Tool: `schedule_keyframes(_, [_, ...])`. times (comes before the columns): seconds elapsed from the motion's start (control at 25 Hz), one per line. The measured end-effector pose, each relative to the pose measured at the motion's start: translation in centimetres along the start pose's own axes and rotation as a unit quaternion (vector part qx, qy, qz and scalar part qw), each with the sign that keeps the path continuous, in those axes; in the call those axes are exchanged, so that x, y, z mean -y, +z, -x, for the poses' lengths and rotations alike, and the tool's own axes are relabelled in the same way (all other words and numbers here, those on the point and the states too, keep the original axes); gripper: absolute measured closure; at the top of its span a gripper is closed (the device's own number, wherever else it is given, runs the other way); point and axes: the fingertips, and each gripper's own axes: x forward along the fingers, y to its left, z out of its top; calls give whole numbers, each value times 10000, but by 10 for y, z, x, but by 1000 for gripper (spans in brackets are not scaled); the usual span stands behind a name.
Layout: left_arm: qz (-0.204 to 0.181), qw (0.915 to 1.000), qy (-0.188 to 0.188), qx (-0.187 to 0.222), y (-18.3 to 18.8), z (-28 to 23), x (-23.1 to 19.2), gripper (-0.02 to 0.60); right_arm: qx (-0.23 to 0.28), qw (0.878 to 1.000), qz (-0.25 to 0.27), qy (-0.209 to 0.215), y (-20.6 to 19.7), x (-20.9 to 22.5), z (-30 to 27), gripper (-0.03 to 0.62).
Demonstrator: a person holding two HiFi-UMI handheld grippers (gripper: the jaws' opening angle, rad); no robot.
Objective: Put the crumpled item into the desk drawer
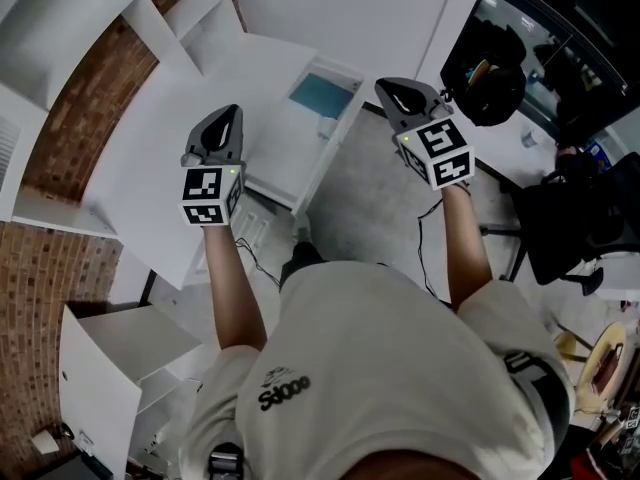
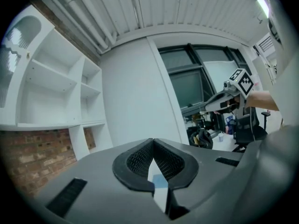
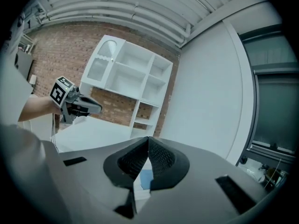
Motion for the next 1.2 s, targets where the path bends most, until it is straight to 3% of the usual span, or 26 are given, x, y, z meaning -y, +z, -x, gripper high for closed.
schedule_keyframes(0.36, [-286, 9984, -90, 476, 51, 20, 15, 563, 316, 9994, 148, 50, 29, -12, 17, 588])
schedule_keyframes(1.2, [-370, 9974, -330, 520, 69, 8, 21, 562, 440, 9989, 112, 106, 36, -3, 3, 588])
